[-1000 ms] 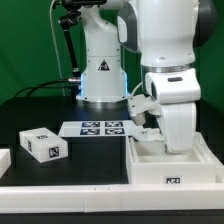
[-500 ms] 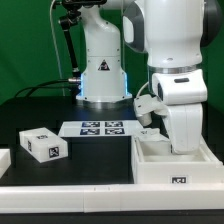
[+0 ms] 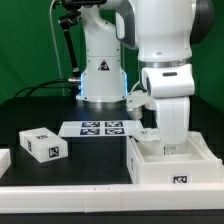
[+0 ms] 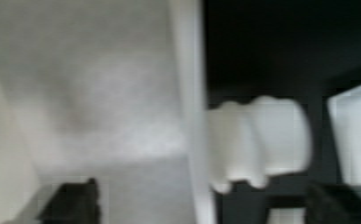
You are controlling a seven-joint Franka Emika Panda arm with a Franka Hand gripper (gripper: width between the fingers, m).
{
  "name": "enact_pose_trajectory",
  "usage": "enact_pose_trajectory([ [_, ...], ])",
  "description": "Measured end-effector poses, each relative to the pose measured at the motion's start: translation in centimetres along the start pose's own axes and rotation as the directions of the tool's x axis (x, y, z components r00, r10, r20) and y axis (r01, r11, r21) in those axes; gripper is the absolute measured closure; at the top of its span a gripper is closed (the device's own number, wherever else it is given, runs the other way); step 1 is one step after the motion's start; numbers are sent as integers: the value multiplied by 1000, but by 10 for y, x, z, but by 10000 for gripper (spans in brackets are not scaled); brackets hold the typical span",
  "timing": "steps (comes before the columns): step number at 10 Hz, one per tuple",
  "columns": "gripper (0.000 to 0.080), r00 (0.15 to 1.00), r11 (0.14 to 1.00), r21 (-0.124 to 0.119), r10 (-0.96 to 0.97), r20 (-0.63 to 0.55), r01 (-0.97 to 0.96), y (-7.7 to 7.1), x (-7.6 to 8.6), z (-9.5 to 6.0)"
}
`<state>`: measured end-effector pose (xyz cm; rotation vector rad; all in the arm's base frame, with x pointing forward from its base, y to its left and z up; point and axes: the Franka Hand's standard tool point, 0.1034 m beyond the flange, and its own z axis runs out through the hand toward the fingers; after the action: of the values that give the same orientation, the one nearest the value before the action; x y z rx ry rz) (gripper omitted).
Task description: Assemble cabinet
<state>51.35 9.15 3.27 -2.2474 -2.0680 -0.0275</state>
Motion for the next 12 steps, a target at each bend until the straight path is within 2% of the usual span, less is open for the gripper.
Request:
enact_pose_trajectory([
  [1, 74, 1000, 1000, -6, 8, 5, -8, -5, -1, -8],
  [2, 74, 999, 999, -14, 31, 9, -31, -12, 1, -18],
  [3, 15, 999, 998, -22, 52, 14, -51, -22, 5, -28],
  [4, 4, 998, 998, -26, 65, 18, -64, -30, 8, -35],
  [6, 2, 994, 993, -42, 112, 17, -112, -47, 19, -42],
  [7, 3, 992, 991, -46, 125, 11, -124, -59, 23, -38],
  [8, 3, 989, 988, -56, 145, 0, -145, -64, 29, -35],
  [9, 3, 988, 986, -68, 154, -16, -155, -67, 43, -33],
  [10, 3, 989, 987, -69, 146, -28, -148, -72, 50, -25],
  [11, 3, 988, 986, -57, 153, -26, -154, -73, 48, -20],
  [12, 3, 987, 986, -62, 155, -28, -157, -71, 48, -22],
])
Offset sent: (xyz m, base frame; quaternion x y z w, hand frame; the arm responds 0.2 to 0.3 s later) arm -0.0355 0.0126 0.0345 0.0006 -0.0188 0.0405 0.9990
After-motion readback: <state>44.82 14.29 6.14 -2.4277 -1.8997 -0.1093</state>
